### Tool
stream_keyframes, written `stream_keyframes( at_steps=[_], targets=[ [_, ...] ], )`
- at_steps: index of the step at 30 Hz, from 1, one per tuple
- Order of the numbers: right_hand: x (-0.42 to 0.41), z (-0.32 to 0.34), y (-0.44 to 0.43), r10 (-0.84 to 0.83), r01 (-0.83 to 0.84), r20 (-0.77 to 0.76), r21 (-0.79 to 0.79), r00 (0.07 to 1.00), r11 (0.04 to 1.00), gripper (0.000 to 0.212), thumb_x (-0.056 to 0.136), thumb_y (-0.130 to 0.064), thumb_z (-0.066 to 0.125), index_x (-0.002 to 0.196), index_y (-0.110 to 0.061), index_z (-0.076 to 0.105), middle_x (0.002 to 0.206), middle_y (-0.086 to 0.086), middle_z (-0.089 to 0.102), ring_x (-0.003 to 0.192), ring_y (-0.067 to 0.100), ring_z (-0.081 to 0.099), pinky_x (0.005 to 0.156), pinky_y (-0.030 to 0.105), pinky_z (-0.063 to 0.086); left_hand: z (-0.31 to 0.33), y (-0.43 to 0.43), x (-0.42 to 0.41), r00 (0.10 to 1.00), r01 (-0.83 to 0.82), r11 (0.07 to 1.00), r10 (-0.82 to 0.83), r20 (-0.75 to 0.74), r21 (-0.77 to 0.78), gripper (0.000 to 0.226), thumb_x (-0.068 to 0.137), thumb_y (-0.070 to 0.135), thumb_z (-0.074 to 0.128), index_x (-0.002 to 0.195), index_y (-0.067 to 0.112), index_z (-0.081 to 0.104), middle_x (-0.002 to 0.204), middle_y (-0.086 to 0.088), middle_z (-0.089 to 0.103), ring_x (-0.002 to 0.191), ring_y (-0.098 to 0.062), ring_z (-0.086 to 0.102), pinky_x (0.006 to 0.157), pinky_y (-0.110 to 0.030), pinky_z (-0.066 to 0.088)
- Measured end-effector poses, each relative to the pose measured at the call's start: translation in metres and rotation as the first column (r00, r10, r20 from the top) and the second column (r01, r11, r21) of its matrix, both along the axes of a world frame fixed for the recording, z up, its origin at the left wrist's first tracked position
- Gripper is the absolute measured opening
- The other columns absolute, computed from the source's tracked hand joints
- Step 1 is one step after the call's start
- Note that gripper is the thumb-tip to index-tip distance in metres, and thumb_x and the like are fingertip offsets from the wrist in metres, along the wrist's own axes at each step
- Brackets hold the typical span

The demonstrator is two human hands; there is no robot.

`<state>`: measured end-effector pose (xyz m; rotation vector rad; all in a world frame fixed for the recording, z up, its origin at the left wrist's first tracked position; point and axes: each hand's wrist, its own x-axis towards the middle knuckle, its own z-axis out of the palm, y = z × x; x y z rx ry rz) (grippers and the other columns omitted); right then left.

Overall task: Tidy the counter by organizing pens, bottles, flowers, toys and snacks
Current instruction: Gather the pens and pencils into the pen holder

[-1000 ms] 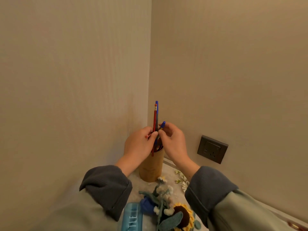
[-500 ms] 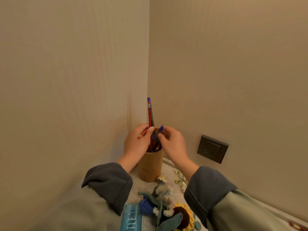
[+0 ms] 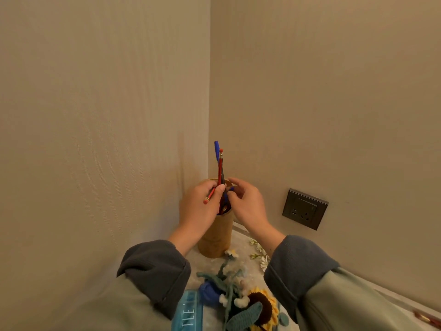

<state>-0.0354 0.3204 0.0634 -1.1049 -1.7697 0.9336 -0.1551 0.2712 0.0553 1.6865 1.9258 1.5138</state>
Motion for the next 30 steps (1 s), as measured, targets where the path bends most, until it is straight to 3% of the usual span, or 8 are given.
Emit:
stream_keyframes(
  at_steps=[2, 5, 8, 10, 15, 21, 27, 30],
  targets=[
    [-0.001, 0.004, -0.003, 0.006, -0.007, -0.062, -0.019, 0.998, 1.000, 0.041, 0.095, -0.008, 0.045, 0.133, -0.019, 0.056, 0.114, 0.000, 0.068, 0.107, 0.010, 0.061, 0.087, 0.020, 0.051, -0.004, -0.001, -0.001, 1.000, 0.006, 1.000, -0.006, 0.006, -0.020, 0.025, 0.095, 0.048, 0.045, 0.087, 0.035, 0.065, 0.071, 0.016, 0.066, 0.065, 0.005, 0.061, 0.054, -0.017, 0.050],
    [-0.003, 0.014, -0.007, 0.030, -0.034, -0.183, -0.022, 0.983, 0.999, 0.036, 0.096, -0.013, 0.045, 0.128, -0.018, 0.061, 0.113, 0.001, 0.068, 0.108, 0.013, 0.061, 0.095, 0.034, 0.052, -0.003, 0.000, -0.004, 1.000, -0.010, 0.998, 0.011, 0.028, -0.063, 0.025, 0.095, 0.048, 0.044, 0.084, 0.036, 0.063, 0.065, 0.021, 0.063, 0.062, 0.006, 0.060, 0.050, -0.009, 0.042],
    [-0.008, 0.023, -0.010, 0.114, -0.122, -0.212, -0.028, 0.971, 0.992, 0.035, 0.093, -0.022, 0.057, 0.128, -0.019, 0.062, 0.115, -0.004, 0.068, 0.106, 0.004, 0.062, 0.090, 0.020, 0.050, -0.001, 0.002, -0.007, 1.000, 0.000, 0.996, 0.002, 0.017, -0.091, 0.024, 0.096, 0.046, 0.042, 0.094, 0.037, 0.065, 0.072, 0.019, 0.065, 0.064, 0.004, 0.061, 0.054, -0.018, 0.045],
    [-0.011, 0.026, -0.011, 0.132, -0.136, -0.197, -0.008, 0.972, 0.991, 0.033, 0.091, -0.019, 0.062, 0.123, -0.017, 0.066, 0.109, -0.008, 0.069, 0.098, -0.006, 0.062, 0.079, 0.009, 0.048, -0.001, 0.002, -0.008, 1.000, 0.022, 0.996, -0.020, 0.015, -0.092, 0.023, 0.096, 0.042, 0.041, 0.101, 0.038, 0.064, 0.079, 0.019, 0.066, 0.069, 0.002, 0.062, 0.058, -0.022, 0.050],
    [-0.013, 0.028, -0.011, 0.058, -0.056, -0.179, 0.018, 0.982, 0.998, 0.019, 0.085, -0.012, 0.069, 0.103, -0.014, 0.072, 0.092, -0.004, 0.071, 0.084, 0.002, 0.065, 0.075, 0.020, 0.054, 0.005, -0.002, -0.014, 0.999, 0.023, 0.988, -0.029, -0.038, -0.151, 0.023, 0.096, 0.042, 0.043, 0.093, 0.036, 0.065, 0.081, 0.015, 0.068, 0.073, -0.004, 0.064, 0.063, -0.034, 0.055],
    [-0.012, 0.024, -0.005, 0.030, -0.025, -0.109, 0.045, 0.994, 0.999, 0.012, 0.085, -0.010, 0.068, 0.091, -0.021, 0.068, 0.087, -0.006, 0.071, 0.082, 0.007, 0.067, 0.065, 0.019, 0.055, 0.015, 0.004, -0.020, 0.968, -0.118, 0.931, 0.031, -0.248, -0.346, 0.040, 0.096, 0.053, 0.036, 0.085, 0.033, 0.069, 0.080, 0.013, 0.066, 0.073, -0.010, 0.061, 0.063, -0.030, 0.052],
    [-0.010, 0.007, -0.001, 0.003, -0.003, 0.001, -0.004, 1.000, 1.000, 0.020, 0.086, -0.010, 0.064, 0.100, -0.024, 0.063, 0.091, -0.007, 0.070, 0.086, 0.006, 0.065, 0.073, 0.024, 0.055, 0.005, 0.009, -0.020, 0.994, -0.075, 0.921, 0.039, -0.102, -0.381, 0.026, 0.085, 0.051, 0.059, 0.104, 0.035, 0.067, 0.096, 0.009, 0.070, 0.089, -0.015, 0.065, 0.080, -0.040, 0.055],
    [-0.004, 0.004, -0.002, -0.007, 0.007, 0.002, 0.000, 1.000, 1.000, 0.024, 0.087, -0.009, 0.062, 0.103, -0.027, 0.060, 0.092, -0.008, 0.068, 0.087, 0.005, 0.063, 0.071, 0.020, 0.051, 0.002, 0.005, -0.020, 0.991, -0.124, 0.934, 0.099, -0.089, -0.334, 0.043, 0.080, 0.048, 0.068, 0.120, 0.035, 0.056, 0.087, 0.011, 0.065, 0.084, -0.011, 0.062, 0.073, -0.034, 0.054]
  ],
)
